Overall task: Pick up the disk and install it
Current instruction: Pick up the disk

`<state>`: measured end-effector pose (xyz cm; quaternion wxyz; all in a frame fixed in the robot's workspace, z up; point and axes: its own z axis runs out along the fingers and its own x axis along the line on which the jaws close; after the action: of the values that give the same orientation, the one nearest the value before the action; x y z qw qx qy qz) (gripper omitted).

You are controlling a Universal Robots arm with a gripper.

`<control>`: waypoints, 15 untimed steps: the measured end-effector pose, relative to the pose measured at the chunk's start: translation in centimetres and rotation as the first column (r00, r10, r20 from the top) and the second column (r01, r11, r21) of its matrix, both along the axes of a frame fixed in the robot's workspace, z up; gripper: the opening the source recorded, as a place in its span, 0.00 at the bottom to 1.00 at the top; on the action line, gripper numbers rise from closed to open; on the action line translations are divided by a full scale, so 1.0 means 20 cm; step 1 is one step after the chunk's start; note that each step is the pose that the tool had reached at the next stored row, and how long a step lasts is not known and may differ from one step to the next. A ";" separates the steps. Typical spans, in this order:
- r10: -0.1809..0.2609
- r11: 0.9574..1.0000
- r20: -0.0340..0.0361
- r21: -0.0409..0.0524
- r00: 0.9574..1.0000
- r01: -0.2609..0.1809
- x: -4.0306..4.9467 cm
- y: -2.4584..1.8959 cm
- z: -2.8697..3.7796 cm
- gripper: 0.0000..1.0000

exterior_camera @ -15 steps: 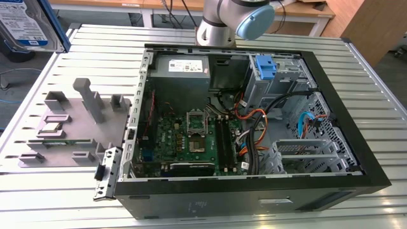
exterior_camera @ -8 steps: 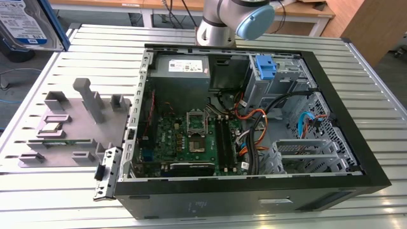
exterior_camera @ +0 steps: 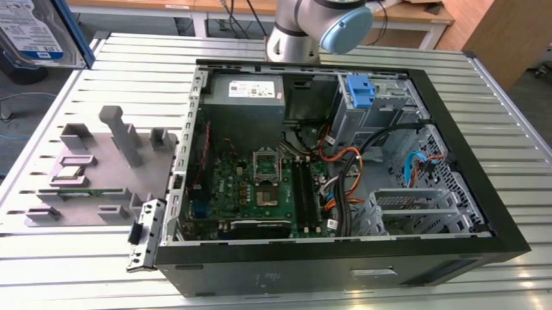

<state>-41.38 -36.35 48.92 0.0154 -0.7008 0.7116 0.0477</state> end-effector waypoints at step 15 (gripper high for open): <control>0.000 1.000 0.000 0.000 1.000 0.000 0.000 0.000 0.008 0.35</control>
<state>-41.38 -36.35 49.07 0.0155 -0.7008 0.7116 0.0477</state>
